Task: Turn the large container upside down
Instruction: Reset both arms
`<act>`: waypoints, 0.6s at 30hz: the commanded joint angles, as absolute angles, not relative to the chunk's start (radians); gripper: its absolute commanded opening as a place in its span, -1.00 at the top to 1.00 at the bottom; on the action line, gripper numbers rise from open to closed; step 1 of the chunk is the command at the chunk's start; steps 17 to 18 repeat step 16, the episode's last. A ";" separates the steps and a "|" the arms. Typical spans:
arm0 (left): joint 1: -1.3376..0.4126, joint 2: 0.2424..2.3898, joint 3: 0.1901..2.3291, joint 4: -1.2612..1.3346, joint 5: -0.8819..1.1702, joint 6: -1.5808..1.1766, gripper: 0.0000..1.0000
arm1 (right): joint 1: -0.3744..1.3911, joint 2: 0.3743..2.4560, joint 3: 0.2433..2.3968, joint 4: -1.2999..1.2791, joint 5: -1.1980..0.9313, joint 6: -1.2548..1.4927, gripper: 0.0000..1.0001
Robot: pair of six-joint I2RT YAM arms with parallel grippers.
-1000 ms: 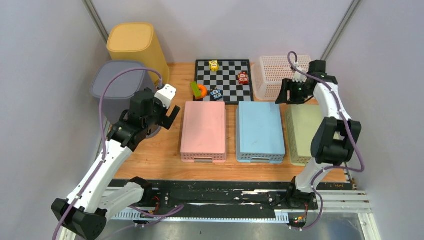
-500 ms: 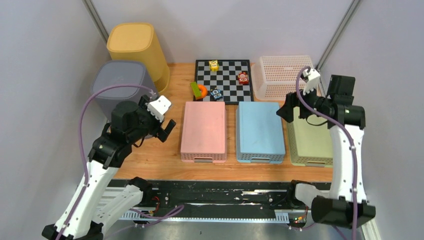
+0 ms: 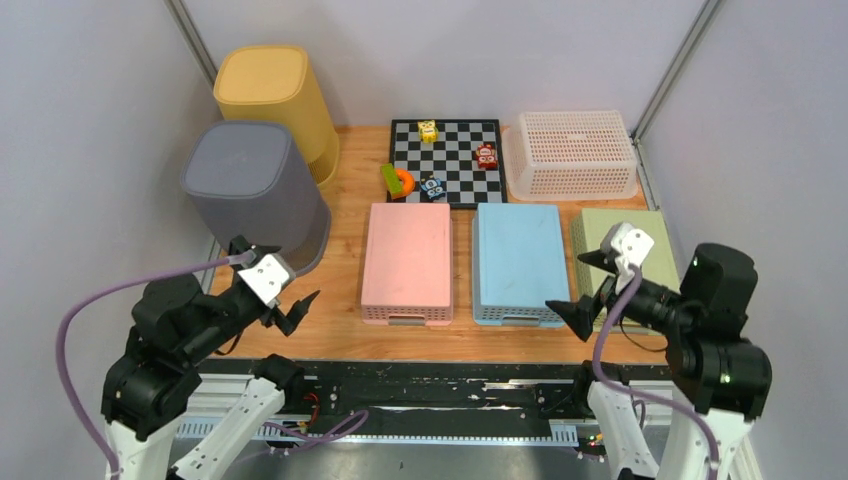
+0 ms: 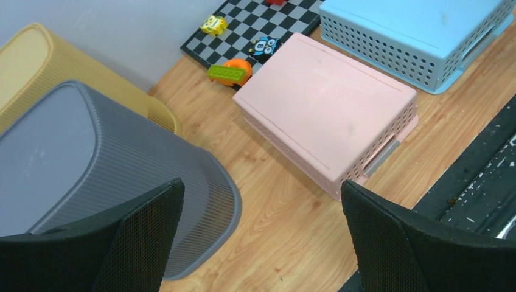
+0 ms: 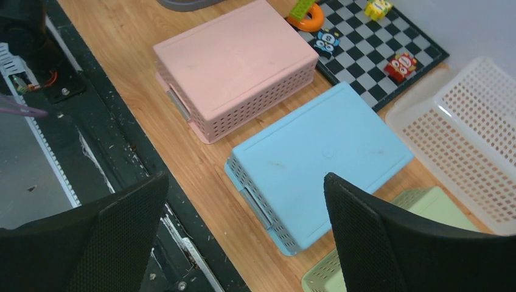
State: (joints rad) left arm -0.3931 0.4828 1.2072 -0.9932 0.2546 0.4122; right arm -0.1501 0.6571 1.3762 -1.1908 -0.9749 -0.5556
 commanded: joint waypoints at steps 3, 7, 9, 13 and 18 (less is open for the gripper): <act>-0.364 0.419 1.230 -1.065 0.259 0.399 -1.00 | -0.142 0.565 1.405 -1.392 -1.175 -0.714 -1.00; -0.352 0.412 1.233 -1.071 0.279 0.397 -1.00 | -0.143 0.543 1.441 -1.567 -1.277 -0.893 -1.00; -0.347 0.410 1.232 -1.071 0.286 0.393 -1.00 | -0.143 0.540 1.451 -1.603 -1.306 -0.921 -1.00; -0.341 0.409 1.225 -1.069 0.303 0.392 -1.00 | -0.143 0.541 1.445 -1.604 -1.315 -0.921 -1.00; -0.336 0.409 1.215 -1.058 0.302 0.381 -1.00 | -0.144 0.543 1.437 -1.603 -1.325 -0.923 -1.00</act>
